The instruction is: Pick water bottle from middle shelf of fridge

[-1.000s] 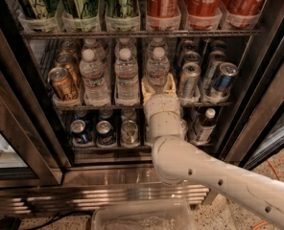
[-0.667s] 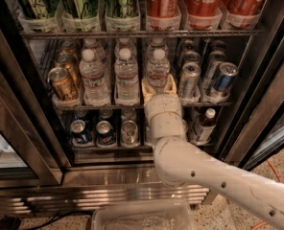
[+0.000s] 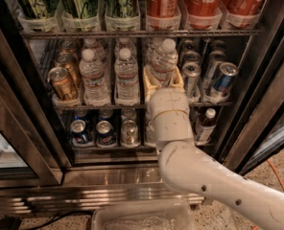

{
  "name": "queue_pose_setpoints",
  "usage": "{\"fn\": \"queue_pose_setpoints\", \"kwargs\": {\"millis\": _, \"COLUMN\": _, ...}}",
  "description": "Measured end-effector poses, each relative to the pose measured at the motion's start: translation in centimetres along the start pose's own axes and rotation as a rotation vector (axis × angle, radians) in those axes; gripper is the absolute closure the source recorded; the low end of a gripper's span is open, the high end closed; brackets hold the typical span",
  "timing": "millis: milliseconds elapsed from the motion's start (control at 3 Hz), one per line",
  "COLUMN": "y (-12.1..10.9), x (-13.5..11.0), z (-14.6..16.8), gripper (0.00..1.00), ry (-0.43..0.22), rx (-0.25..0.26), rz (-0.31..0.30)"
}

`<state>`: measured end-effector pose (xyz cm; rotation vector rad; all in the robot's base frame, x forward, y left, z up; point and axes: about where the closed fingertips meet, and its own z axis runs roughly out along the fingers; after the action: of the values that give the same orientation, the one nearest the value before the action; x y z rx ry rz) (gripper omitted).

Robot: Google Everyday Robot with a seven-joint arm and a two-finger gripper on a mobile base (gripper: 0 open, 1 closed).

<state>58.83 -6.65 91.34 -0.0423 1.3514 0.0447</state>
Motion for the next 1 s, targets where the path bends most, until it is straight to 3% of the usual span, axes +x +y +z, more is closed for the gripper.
{"fn": "queue_pose_setpoints", "kwargs": {"millis": 333, "y": 0.1, "x": -2.4, "z": -1.0, "gripper": 1.00, "ry": -0.025, "rx": -0.020, "rz": 0.025}}
{"fn": "queue_pose_setpoints", "kwargs": {"millis": 667, "y": -0.3, "x": -4.2, "z": -3.3, "gripper": 1.00, "ry": 0.025, "rx": -0.060, "rz": -0.009}}
{"fn": "queue_pose_setpoints", "kwargs": {"millis": 1000, "y": -1.4, "x": -5.9, "z": -6.0, "gripper": 1.00, "ry": 0.120, "rx": -0.081, "rz": -0.081}}
